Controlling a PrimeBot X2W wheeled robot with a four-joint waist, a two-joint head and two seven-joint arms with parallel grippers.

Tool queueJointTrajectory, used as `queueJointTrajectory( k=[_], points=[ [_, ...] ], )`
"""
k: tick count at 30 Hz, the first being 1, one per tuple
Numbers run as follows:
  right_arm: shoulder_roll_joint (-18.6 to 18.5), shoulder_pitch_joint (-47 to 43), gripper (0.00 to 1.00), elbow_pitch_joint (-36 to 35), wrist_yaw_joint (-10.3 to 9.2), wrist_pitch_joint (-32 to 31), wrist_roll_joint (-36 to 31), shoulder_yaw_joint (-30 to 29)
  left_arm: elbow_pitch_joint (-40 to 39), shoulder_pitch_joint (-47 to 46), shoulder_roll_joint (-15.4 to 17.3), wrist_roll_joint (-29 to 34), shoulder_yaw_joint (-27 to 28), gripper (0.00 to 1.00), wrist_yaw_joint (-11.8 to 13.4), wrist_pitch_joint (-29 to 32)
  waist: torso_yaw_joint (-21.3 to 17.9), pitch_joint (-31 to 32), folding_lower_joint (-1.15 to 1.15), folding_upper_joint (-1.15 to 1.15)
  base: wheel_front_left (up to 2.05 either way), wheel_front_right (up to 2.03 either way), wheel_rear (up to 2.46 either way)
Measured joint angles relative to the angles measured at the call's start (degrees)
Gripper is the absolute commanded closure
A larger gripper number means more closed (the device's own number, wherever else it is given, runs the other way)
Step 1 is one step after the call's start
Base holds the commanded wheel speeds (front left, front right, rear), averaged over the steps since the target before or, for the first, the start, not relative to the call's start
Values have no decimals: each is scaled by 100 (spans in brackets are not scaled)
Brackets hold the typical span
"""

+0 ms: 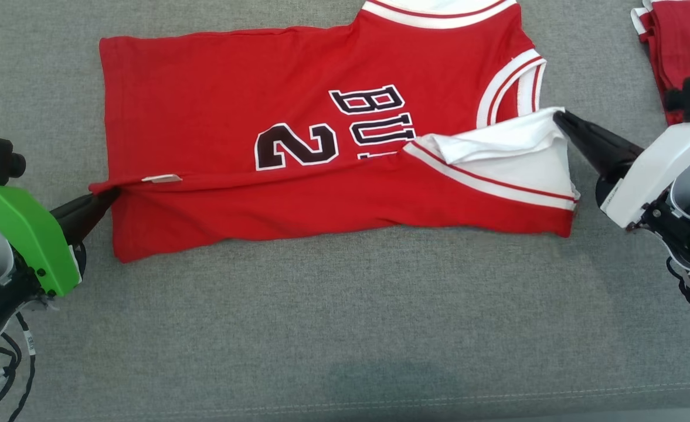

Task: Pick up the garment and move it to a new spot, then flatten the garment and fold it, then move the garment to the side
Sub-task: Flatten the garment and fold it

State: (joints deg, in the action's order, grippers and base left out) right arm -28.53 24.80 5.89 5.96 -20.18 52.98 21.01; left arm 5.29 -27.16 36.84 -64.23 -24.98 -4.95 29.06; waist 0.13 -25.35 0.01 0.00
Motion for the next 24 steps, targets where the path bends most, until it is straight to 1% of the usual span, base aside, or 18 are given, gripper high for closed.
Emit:
queueJointTrajectory(
  k=[1,2,5,9,10,13,15,20,22,24],
  points=[
    [25,53,0,30,0,86,-69,-12,41,0,-27,40,3,0,4,-67,-6,3,0,0,0,0,0],
    [54,101,0,51,0,160,-107,-21,119,0,-58,75,21,0,43,-135,-10,13,0,0,0,0,0],
    [163,166,0,80,1,381,-167,-60,240,4,-110,97,34,0,48,-232,-26,70,0,0,0,0,0],
    [123,133,0,90,1,768,-341,-175,357,24,-232,118,103,0,56,-533,-26,167,0,0,0,0,0],
    [104,94,0,87,1,880,-433,-201,385,34,-240,127,126,0,94,-604,-22,199,0,0,0,0,0],
    [26,-205,0,73,1,1163,-577,-254,391,247,-280,148,178,0,94,-834,-6,309,0,0,0,0,0],
    [-51,-614,0,73,0,1328,-734,-224,404,620,-398,147,246,0,105,-1111,17,422,0,0,0,0,0],
    [-38,-1325,0,131,-9,1447,-795,-46,515,1083,-764,77,201,0,118,-1370,81,599,0,0,0,0,0],
    [-8,-1527,0,166,-8,1483,-794,19,545,1190,-917,-42,234,0,118,-1514,126,648,0,0,0,0,0],
    [46,-1656,0,172,-59,1542,-795,45,544,1254,-999,-55,218,0,118,-1583,165,691,0,0,0,0,0]
  ],
)
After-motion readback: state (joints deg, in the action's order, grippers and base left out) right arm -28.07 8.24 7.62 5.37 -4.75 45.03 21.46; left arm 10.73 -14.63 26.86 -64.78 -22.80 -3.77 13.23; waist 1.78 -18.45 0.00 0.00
